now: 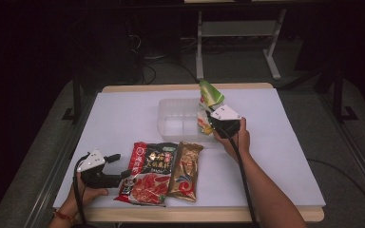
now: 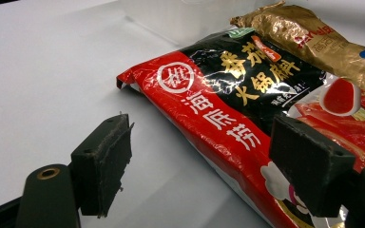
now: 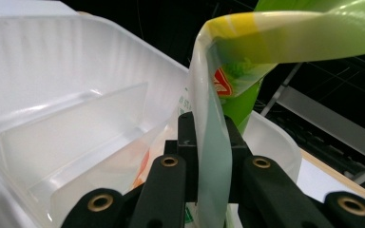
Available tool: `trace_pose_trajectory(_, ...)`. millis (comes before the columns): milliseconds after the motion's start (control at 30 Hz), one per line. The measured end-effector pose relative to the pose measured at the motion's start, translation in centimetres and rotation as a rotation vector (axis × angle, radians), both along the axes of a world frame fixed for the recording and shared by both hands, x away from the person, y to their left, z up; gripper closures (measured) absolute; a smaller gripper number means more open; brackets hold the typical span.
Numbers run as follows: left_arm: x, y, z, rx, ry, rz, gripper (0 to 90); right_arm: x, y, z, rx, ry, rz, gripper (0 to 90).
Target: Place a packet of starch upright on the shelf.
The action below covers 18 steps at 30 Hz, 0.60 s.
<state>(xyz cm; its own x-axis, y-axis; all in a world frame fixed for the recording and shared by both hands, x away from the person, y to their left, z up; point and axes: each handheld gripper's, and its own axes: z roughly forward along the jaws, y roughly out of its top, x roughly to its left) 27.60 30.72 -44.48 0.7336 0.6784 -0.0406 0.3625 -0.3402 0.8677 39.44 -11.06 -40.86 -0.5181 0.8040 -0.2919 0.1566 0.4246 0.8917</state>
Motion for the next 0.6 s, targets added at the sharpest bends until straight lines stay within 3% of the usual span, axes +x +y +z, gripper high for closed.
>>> trace_pose_trajectory(133, 0.01, -0.01, -0.01, 0.002, 0.002, -0.001, 21.8, -0.09, 0.05, -0.09, -0.023, 0.004, 0.004, 82.7)
trace_pose_trajectory(600, 0.03, -0.17, 0.03, -0.008, 0.004, 0.0, 21.8, -0.59, -0.81, -0.02, 0.026, 0.045, 0.012, 74.3)
